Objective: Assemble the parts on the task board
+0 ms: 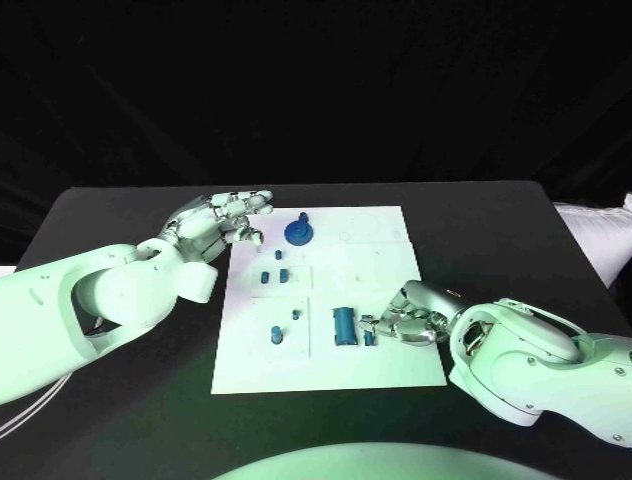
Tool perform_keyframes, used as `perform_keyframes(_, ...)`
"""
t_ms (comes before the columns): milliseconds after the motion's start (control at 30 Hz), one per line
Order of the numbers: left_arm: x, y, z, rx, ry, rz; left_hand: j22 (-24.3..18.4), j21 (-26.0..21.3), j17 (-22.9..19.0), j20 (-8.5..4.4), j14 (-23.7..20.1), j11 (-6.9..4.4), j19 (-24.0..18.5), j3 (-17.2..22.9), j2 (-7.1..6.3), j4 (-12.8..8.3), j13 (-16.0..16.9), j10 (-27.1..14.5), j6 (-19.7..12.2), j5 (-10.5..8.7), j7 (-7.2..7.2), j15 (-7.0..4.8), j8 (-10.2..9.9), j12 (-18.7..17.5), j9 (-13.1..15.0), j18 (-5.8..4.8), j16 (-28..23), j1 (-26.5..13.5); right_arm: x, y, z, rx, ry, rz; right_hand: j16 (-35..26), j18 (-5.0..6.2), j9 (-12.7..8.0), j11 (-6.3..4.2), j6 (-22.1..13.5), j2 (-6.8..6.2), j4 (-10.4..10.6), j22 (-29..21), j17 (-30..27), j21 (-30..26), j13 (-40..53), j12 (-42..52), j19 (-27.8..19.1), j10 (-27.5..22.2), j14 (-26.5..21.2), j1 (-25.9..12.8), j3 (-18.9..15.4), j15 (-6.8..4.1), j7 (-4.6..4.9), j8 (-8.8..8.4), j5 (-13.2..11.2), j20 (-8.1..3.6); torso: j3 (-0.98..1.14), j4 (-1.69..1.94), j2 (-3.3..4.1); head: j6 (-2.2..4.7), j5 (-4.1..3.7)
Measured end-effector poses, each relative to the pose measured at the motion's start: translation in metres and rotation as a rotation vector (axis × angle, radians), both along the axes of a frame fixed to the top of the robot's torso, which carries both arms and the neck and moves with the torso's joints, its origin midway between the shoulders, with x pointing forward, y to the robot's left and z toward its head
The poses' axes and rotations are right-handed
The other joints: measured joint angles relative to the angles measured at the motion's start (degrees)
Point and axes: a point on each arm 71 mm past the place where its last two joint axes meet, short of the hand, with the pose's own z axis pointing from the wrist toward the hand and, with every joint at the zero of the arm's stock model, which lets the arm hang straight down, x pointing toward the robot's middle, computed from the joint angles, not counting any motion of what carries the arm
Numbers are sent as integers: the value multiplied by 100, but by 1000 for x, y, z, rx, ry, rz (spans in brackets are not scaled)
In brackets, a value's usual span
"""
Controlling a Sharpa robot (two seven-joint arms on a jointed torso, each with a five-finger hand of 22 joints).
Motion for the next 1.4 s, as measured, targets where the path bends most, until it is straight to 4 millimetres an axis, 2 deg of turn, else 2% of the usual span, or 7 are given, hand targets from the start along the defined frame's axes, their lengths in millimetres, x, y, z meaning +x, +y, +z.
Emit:
perform_keyframes(333,0,0,0,1,1,0,0,0,-16,0,0,0,0,0,0,0,0,0,0,0,0,0,0,0,0,0,0,0,3,-9,0,0,-20,-13,0,1,-14,0,-48,50,-120,-1,-1,0,-1,-102,0,0,0,502,-169,0,42,0,93,0,-3,1,-1,15,-15)
perform_keyframes(633,5,4,-3,7,-2,16,-67,-139,-411,33,-366,34,-214,-67,29,48,-14,-182,-22,0,22,53,23,27,0,0,-222,-96,35,-28,15,241,-86,-38,-416,18,-161,192,-565,-72,-768,-2,-1,-614,594,-1396,-11,-131,-10,1660,-107,102,253,-24,-297,70,-16,4,-27,104,-51)
perform_keyframes(733,9,7,-6,12,-5,33,-232,-420,-688,95,-766,113,-578,-158,-8,79,-76,-299,-84,0,43,115,23,27,-8,-1,-656,-130,53,-37,22,377,-102,-68,-1662,420,-220,253,-741,117,-906,-1081,-548,-2025,-781,-3862,-714,-1029,-77,2097,-118,189,300,-24,-524,143,-27,8,-63,168,-73)
perform_keyframes(833,15,10,-10,19,-10,60,-494,-834,-1118,184,-1196,152,-1075,-176,-8,96,-167,-338,-133,-91,92,206,23,4,-9,0,-1424,-130,76,-45,28,512,-115,-119,-3849,773,-259,323,-805,122,-993,-2873,-2531,-3984,-1824,-5424,-1716,-1778,-881,2360,-46,262,357,-24,-543,203,-48,8,-119,281,-107)
perform_keyframes(1100,37,17,-25,47,-32,180,-1427,-2027,-2337,593,-1453,278,-2213,-156,23,127,-354,-276,-143,-178,83,552,-141,-556,-15,0,-3752,-98,134,-59,25,792,-140,-278,-7384,807,-463,669,-992,52,-879,-4896,-4839,-6628,-5013,-7412,-2522,-1854,-1857,2898,364,750,602,-45,-658,662,-115,-11,-357,631,-198)
perform_keyframes(1267,50,19,-29,62,-50,256,-1846,-2431,-2719,793,-1437,328,-2509,-156,23,127,-354,-286,-164,-178,104,670,-290,-892,-14,0,-4505,-98,158,-61,19,888,-149,-326,-8280,807,-614,759,-1109,18,-848,-5578,-5670,-7442,-6148,-7456,-2557,-1945,-2037,2932,508,955,595,-45,-658,924,-136,-25,-474,808,-202)
perform_keyframes(1400,58,20,-33,75,-60,306,-2016,-2520,-2861,809,-1402,341,-2529,-156,23,127,-354,-273,-161,-178,106,706,-341,-1041,-14,0,-4798,-99,170,-59,16,942,-152,-338,-8556,808,-723,822,-1124,-1,-892,-5939,-6125,-7775,-6718,-7456,-2334,-1903,-1835,2913,552,1001,610,-45,-658,943,-140,-25,-552,922,-169)
